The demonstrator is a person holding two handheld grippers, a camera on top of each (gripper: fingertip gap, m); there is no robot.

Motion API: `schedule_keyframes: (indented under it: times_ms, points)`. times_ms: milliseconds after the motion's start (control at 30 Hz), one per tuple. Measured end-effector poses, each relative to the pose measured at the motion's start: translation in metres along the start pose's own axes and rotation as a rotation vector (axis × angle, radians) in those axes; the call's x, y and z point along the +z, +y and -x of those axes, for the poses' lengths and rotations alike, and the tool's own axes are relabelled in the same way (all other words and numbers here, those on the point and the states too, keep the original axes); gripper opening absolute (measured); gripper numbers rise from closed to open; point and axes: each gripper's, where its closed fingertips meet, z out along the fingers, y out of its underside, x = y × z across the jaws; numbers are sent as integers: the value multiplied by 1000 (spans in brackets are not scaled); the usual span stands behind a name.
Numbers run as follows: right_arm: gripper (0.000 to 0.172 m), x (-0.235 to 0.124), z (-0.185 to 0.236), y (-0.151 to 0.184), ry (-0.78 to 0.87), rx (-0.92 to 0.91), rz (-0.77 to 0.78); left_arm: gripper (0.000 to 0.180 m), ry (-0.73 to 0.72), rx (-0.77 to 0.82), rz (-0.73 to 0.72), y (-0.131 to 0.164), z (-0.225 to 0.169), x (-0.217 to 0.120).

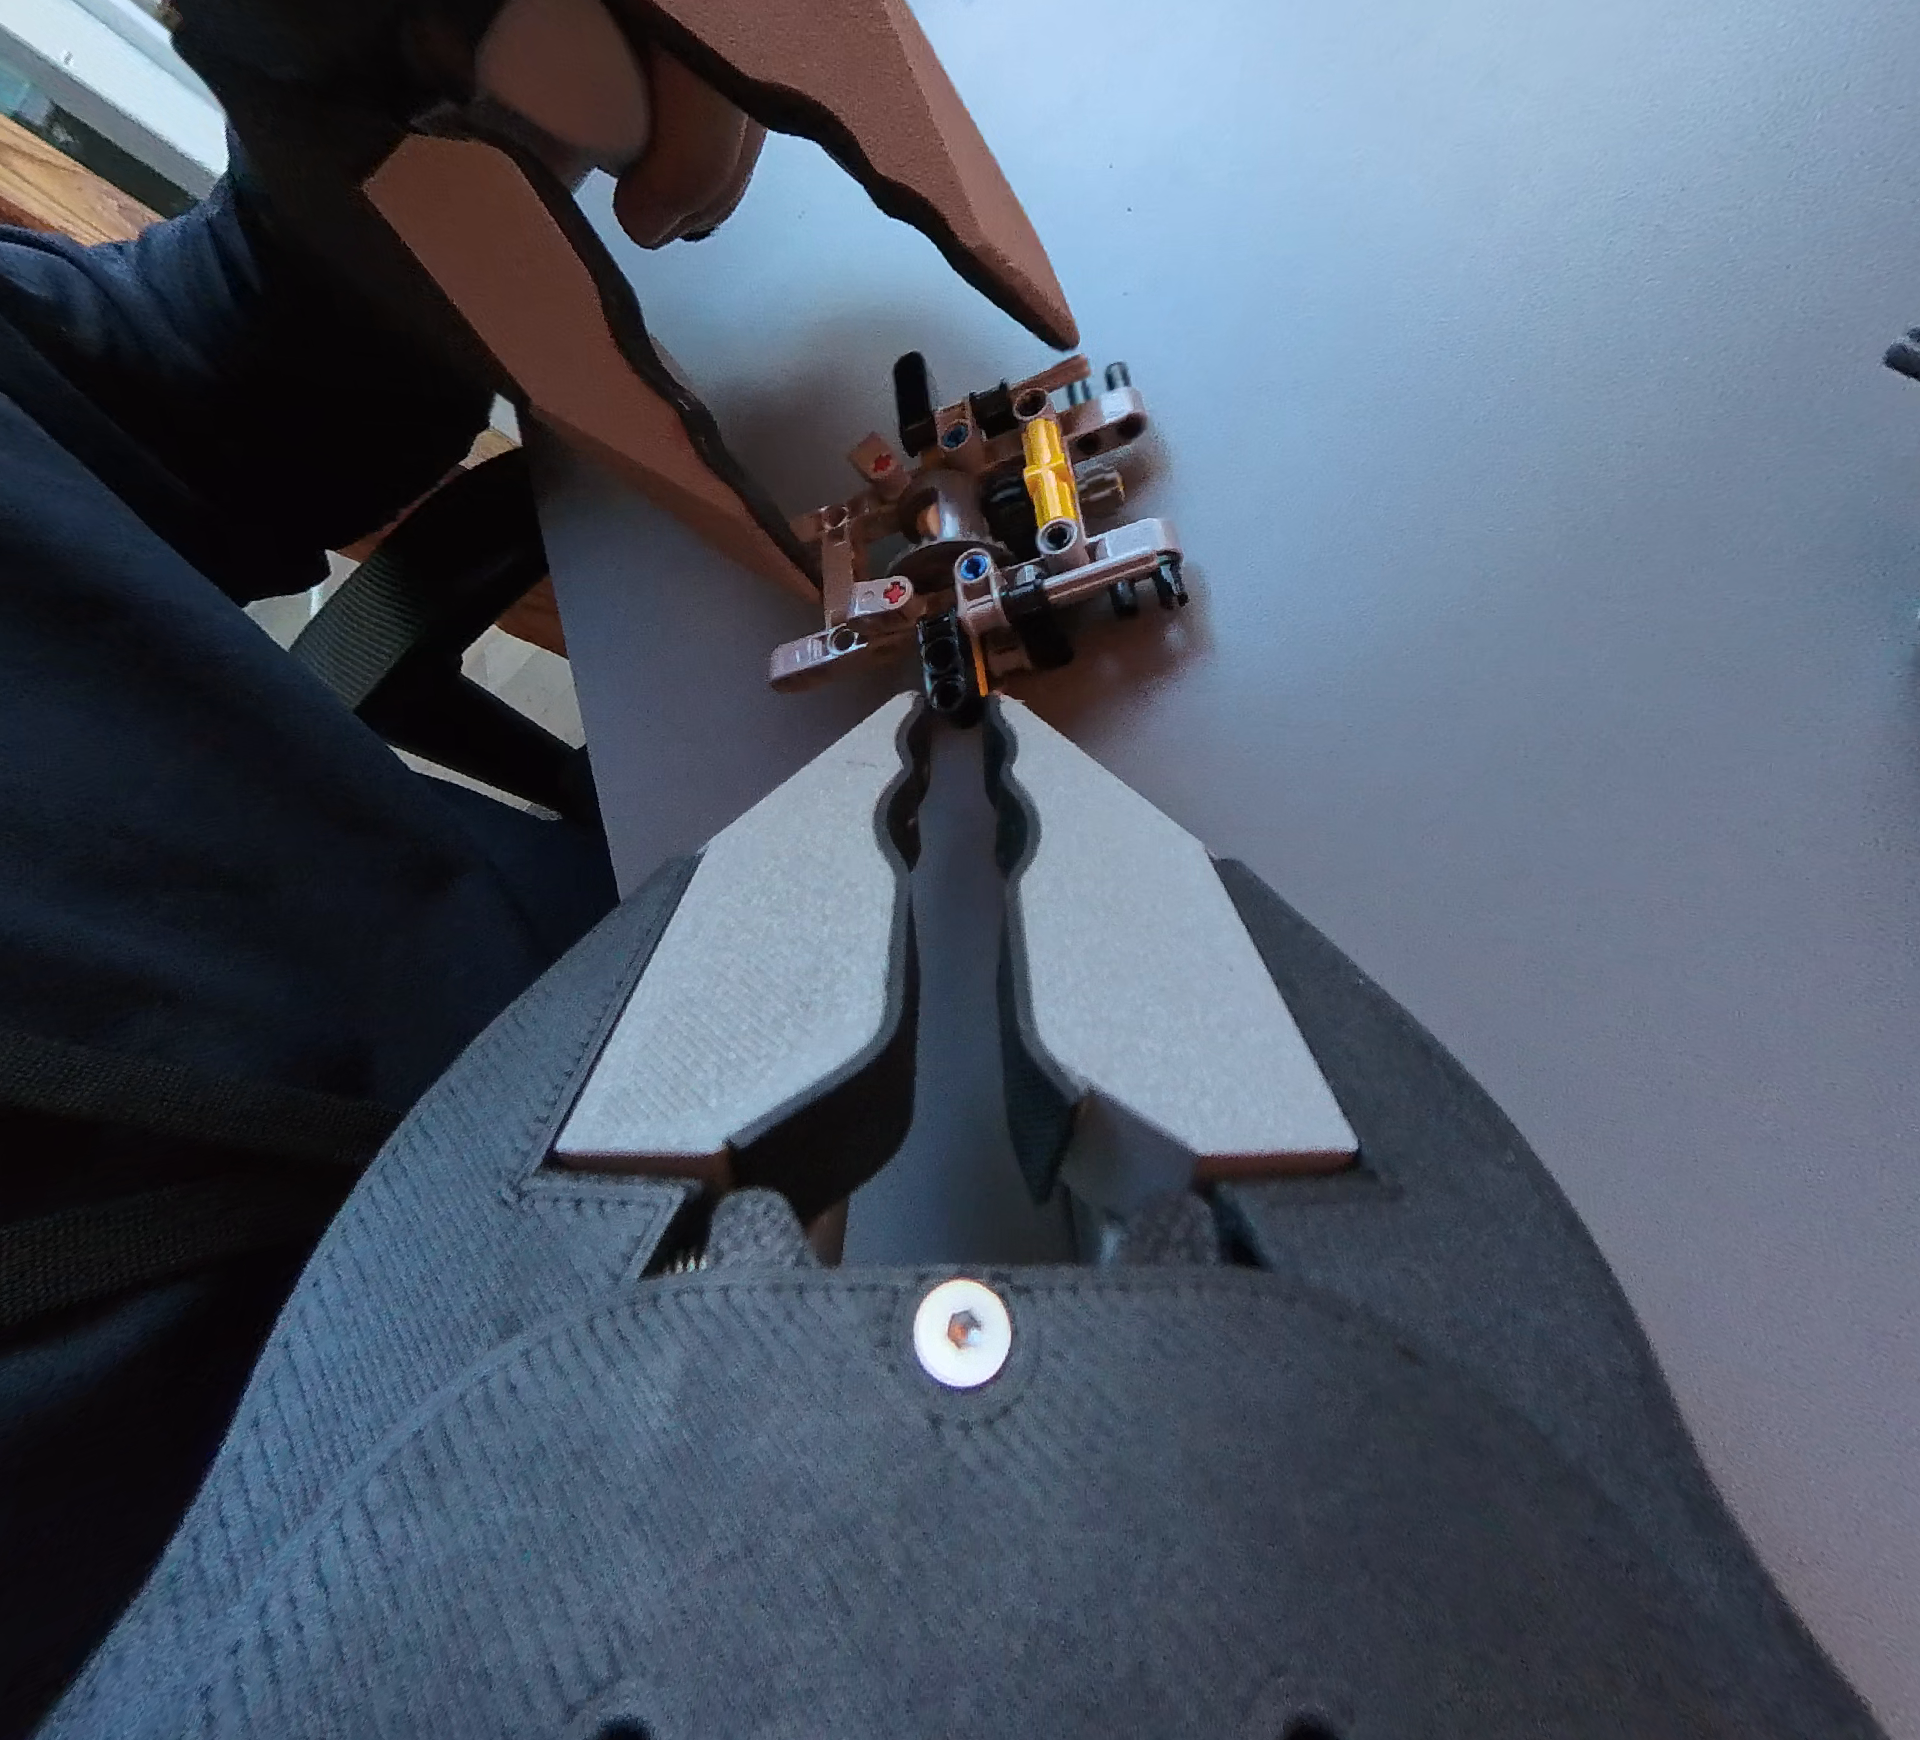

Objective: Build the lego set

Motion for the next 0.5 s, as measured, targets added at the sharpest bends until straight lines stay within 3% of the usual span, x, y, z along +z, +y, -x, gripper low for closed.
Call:
schedule_keyframes:
  times_ms: [300, 500]
  points:
    - [15, -1, -2, -1, 32, -10, -10, 60, 3, 25, -14, -7, 7, -12]
    - [35, -6, -7, -3, 116, -33, -45, 54, -10, 22, 30, -2, 17, -9]
